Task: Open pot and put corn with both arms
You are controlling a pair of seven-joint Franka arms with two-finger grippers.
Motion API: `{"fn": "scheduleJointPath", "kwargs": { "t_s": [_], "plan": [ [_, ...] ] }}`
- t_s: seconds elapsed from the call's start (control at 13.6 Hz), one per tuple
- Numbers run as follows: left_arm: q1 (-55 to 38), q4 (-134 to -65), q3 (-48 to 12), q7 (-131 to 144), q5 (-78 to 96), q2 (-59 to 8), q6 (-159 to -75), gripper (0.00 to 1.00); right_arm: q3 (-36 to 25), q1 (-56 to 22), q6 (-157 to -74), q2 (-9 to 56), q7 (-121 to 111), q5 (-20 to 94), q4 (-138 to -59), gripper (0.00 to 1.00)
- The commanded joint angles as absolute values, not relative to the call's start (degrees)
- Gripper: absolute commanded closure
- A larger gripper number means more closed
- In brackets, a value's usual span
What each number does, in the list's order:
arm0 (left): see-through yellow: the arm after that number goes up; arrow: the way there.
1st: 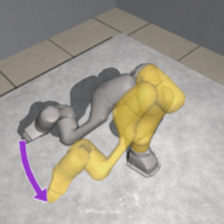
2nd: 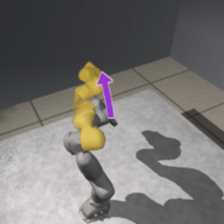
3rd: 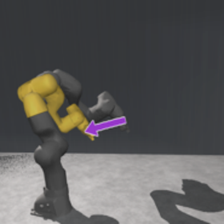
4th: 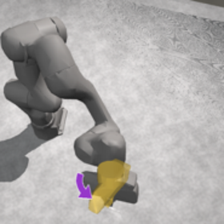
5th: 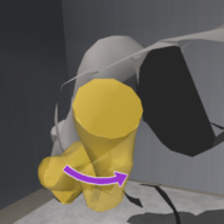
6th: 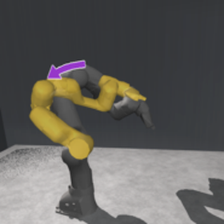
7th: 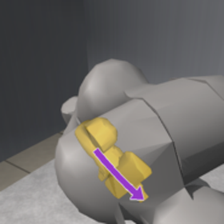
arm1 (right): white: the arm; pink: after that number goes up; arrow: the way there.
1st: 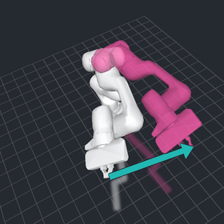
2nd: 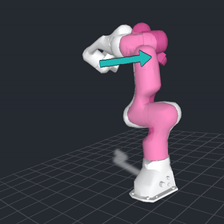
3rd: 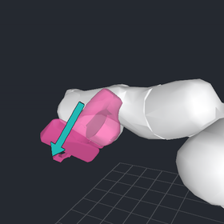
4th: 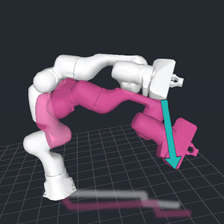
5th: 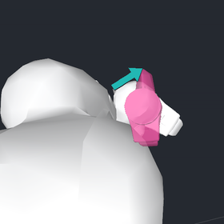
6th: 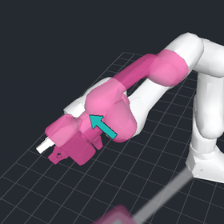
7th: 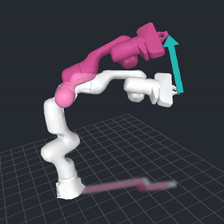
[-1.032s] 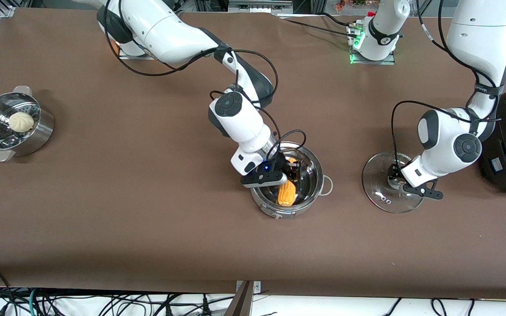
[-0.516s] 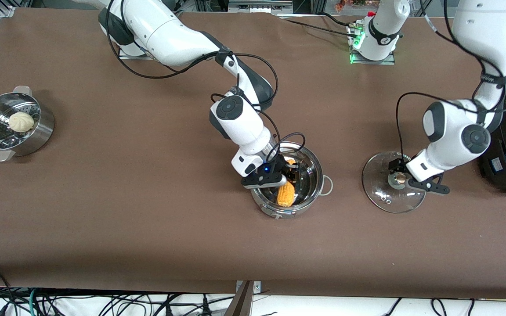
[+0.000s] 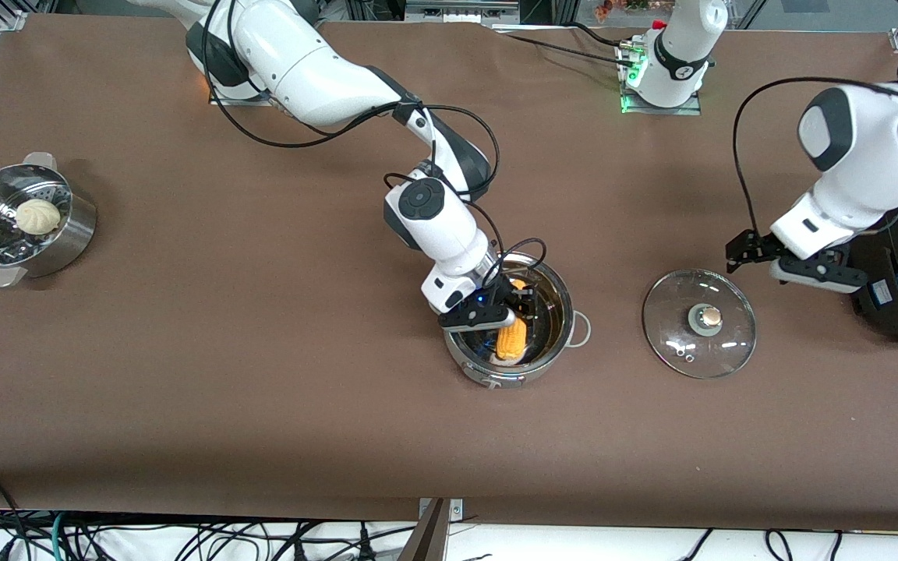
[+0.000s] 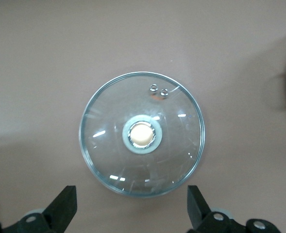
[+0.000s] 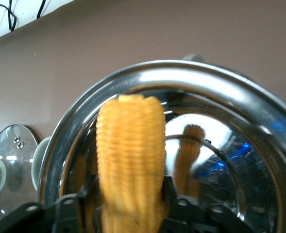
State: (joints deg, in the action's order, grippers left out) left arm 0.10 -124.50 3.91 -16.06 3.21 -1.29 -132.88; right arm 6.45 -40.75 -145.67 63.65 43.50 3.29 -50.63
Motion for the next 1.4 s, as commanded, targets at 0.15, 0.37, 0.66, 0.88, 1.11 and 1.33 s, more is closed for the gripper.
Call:
{"fn": "scheduleJointPath", "kwargs": {
  "t_s": [0.15, 0.37, 0.66, 0.88, 1.11, 1.33],
  "plan": [
    [0.97, -112.52, 6.42, -15.91, 2.46, 1.76, -112.62, 0.0, 6.15, -41.31, -145.2, 62.14, 44.21, 2.11, -50.89, 0.0],
    [0.97, -104.71, 6.33, -12.93, 0.98, 2.55, -102.17, 0.0, 3.97, -40.69, -134.25, 57.85, 43.86, 2.11, -50.71, 0.0],
    [0.01, -95.63, 5.1, -6.07, -3.77, 2.55, -90.62, 0.0, 3.6, -35.87, -118.77, 49.5, 38.79, 2.81, -50.71, 0.0],
    [0.35, -93.26, 5.01, -4.23, -3.78, 4.83, -88.78, 0.0, 3.34, -32.19, -103.93, 44.93, 29.38, 2.99, -50.8, 0.0],
    [0.26, -92.99, 4.13, -1.16, -3.6, 4.83, -88.51, 0.0, 3.08, -24.28, -92.59, 39.92, 18.58, 5.44, -50.8, 0.0],
    [0.35, -93.08, 4.39, 0.97, -2.29, 4.83, -88.42, 0.0, 1.77, -16.46, -83.96, 36.57, 16.26, 3.96, -50.8, 0.0]
  ]
}}
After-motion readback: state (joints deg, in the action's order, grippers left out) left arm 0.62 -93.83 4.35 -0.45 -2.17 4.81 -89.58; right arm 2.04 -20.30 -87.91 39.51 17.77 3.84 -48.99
